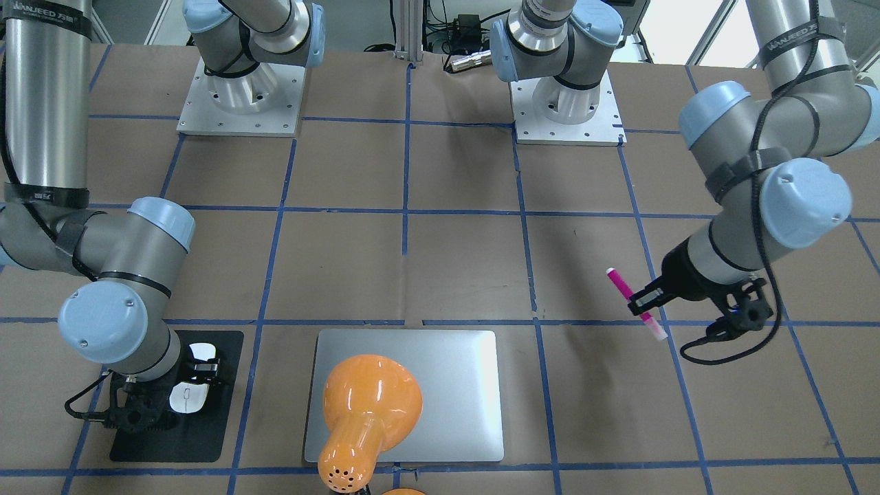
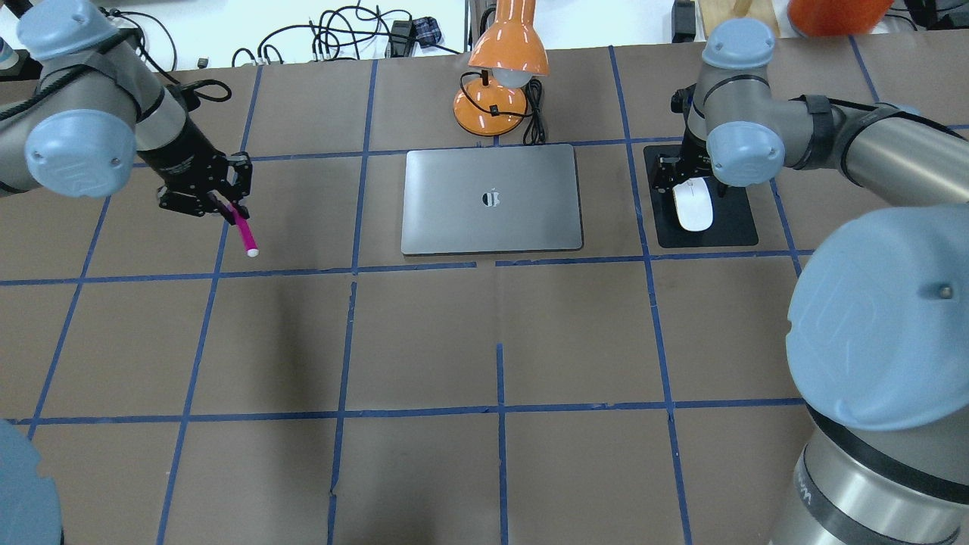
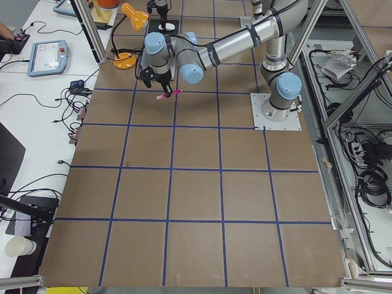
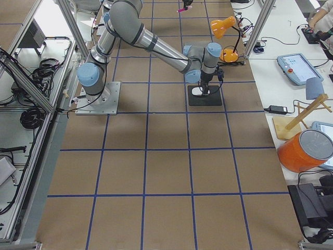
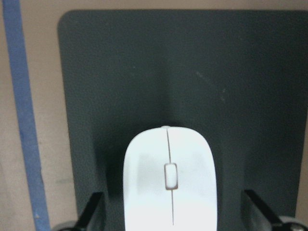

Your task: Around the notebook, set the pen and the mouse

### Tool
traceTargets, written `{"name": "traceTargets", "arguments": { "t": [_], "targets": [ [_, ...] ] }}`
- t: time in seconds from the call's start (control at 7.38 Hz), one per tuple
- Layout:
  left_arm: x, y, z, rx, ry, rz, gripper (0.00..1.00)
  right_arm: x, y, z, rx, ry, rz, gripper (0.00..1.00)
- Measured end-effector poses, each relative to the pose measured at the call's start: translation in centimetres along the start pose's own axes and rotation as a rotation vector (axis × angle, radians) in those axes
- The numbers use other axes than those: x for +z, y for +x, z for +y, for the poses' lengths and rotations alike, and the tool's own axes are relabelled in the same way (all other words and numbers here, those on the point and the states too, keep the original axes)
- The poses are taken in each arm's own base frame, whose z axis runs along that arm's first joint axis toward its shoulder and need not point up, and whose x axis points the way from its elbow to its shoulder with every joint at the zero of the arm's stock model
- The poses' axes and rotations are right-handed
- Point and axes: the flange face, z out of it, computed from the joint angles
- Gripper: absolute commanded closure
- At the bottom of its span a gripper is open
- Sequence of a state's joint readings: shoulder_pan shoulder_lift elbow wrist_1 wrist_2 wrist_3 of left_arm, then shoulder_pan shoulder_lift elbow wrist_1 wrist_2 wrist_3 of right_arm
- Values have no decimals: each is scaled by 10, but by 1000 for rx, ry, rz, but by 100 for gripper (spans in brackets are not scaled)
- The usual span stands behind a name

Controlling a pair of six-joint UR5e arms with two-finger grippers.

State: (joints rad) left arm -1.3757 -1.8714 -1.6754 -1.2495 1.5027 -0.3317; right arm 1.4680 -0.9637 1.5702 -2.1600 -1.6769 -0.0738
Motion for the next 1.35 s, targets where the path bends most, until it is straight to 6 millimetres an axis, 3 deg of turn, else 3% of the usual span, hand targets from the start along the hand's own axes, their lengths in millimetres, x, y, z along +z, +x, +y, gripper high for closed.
{"name": "traceTargets", "arguments": {
  "t": [0.14,0.41,0.54,0.68,0.95,1.08,1.35],
  "targets": [
    [7,38,24,-88,-12,6,100,-16,2,-7,1,25,-2,0],
    [19,104,70,-229,-10,14,100,-86,8,-11,1,47,-17,0],
    [25,129,91,-303,-14,29,100,-136,6,7,-2,32,-27,0],
    [34,150,110,-383,-21,33,100,-191,-1,39,-16,20,-29,0],
    [59,189,150,-506,-30,28,100,-272,-9,105,-41,5,-33,0],
    [73,206,166,-554,-33,23,100,-292,-10,132,-51,-5,-42,0],
    [105,231,198,-622,-43,-7,100,-287,-25,166,-48,-7,-70,0]
  ]
}}
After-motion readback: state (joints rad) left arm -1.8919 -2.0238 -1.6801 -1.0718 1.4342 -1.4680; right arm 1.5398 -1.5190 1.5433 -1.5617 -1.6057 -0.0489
